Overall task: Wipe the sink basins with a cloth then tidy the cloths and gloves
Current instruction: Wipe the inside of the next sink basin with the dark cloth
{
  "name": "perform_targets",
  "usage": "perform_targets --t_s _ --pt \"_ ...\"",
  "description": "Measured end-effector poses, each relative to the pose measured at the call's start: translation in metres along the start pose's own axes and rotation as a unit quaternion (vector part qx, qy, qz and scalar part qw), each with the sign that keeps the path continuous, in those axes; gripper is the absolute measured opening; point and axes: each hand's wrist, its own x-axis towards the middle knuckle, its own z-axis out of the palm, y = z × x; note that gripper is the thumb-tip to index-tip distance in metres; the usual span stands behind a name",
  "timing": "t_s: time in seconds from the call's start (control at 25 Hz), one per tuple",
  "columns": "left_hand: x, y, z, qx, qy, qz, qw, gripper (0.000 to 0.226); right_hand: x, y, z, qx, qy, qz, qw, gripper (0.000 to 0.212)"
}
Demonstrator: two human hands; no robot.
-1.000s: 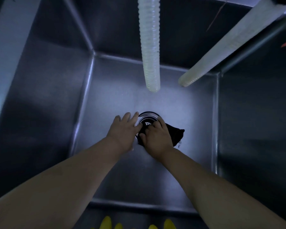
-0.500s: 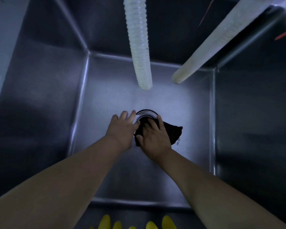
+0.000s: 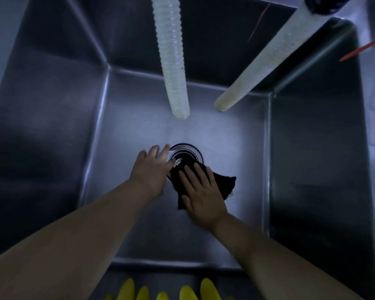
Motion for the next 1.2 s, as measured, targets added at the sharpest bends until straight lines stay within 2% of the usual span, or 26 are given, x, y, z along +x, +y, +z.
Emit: perform_targets --t_s 0.12,0.24,0.44,0.56,0.64,0.8,0.96,1.08,1.2 --pt "0.0 0.0 -0.001 -0.023 -0.015 -0.006 1.0 0.084 -0.028 0.018 0.008 -0.016 0.007 0.003 1.0 0.067" --pt "0.0 0.0 0.002 -0.049 -0.019 -0.011 0.999 0.096 -0.02 0.04 0.008 -0.036 0.025 0.054 0.998 0.068" --pt "-0.005 -0.005 0.011 -0.077 -0.003 -0.027 0.997 0.107 0.062 0.075 -0.007 -0.023 0.064 0.174 0.982 0.067" --pt "-0.017 -0.017 0.016 -0.073 0.036 -0.059 0.995 0.112 0.123 0.084 -0.018 0.032 0.106 0.203 0.973 0.065" --pt "-0.027 -0.03 0.024 -0.078 0.031 -0.095 0.992 0.11 0.165 0.076 -0.021 0.028 0.066 0.208 0.975 0.065" --pt "-0.031 -0.043 0.031 -0.119 -0.034 -0.126 0.984 0.112 0.222 0.02 -0.023 0.001 0.09 0.149 0.985 0.064" --pt "-0.023 -0.04 0.03 -0.121 -0.064 -0.13 0.982 0.112 0.277 -0.041 -0.029 -0.049 0.035 0.024 0.998 0.064" --pt "-0.02 -0.039 0.03 -0.106 -0.081 -0.133 0.982 0.111 0.309 -0.05 -0.036 -0.046 0.006 -0.053 0.998 0.064" --pt "-0.02 -0.038 0.025 -0.101 -0.091 -0.135 0.982 0.109 0.306 -0.029 -0.038 -0.068 0.009 -0.091 0.993 0.066"
